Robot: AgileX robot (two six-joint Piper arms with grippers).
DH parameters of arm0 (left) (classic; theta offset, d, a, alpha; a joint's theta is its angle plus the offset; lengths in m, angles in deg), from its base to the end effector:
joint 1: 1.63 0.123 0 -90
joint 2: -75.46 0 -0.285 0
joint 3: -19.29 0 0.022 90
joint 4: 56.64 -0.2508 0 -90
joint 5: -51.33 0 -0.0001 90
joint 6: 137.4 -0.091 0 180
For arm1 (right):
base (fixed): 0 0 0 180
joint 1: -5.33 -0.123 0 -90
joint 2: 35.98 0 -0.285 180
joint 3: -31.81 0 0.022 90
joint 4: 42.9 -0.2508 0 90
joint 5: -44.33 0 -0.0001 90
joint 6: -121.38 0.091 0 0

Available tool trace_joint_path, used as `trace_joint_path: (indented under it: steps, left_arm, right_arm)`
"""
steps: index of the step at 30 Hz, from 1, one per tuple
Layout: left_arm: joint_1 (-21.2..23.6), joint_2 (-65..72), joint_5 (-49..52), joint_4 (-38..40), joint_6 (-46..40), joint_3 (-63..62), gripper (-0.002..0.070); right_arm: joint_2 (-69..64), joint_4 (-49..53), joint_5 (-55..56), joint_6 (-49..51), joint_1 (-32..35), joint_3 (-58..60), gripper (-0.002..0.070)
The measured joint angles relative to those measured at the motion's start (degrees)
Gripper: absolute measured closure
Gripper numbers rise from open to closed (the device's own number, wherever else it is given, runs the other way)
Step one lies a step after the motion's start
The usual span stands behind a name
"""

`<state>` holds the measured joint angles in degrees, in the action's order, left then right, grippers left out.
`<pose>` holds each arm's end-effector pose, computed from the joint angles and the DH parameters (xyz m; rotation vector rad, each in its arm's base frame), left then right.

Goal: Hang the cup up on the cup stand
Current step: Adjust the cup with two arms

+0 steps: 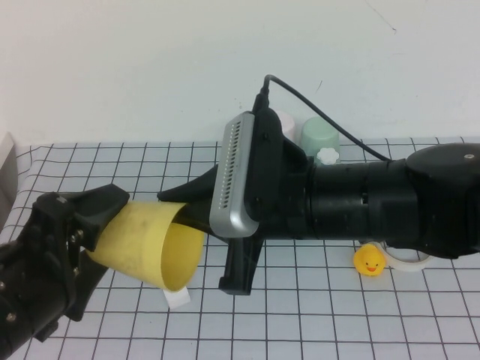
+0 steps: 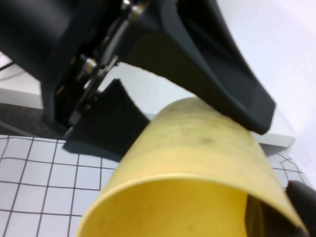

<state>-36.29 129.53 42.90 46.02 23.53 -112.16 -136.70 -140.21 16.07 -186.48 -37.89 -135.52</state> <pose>0.1468 -0.0858 0.2979 -0.9463 1.8010 -1.2766 0.2386 0.2830 0.2969 -1.3891 1.3229 0.6265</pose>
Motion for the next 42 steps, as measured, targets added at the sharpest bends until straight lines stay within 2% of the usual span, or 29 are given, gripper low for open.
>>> trace_joint_path:
  steps: [7,12,27,32,37,39,42]
  left_arm:
    - [0.0,0.2,0.72,-0.88,7.28,0.0,0.0096]
    - [0.0,0.2,1.15,-1.61,8.95,0.0,0.0096]
    - [0.0,0.2,0.83,-1.56,5.93,0.0,0.0102]
    - [0.0,0.2,1.62,-1.66,2.98,0.0,0.0103]
    - [-0.4,0.2,3.1,-1.99,-1.3,0.0,0.0108]
    - [-0.4,0.2,3.1,-2.1,-2.5,0.0,0.0111]
    - [-0.5,0.2,3.49,-2.1,-3.51,-0.05,0.0111]
  right_arm:
    - [0.0,-0.37,0.64,0.0,0.21,-0.12,0.0644]
    - [0.0,-0.46,0.64,0.48,0.43,-0.12,0.0645]
    - [0.0,-0.46,-0.25,0.86,0.54,-0.12,0.0631]
    - [0.0,-0.32,-1.19,1.8,0.54,-0.12,0.0545]
    - [0.0,3.73,-0.46,6.71,-0.02,-0.12,0.0356]
    - [0.35,4.98,0.5,8.83,-0.12,-0.12,0.0306]
    - [1.41,7.26,1.3,10.64,-0.12,-0.01,0.0274]
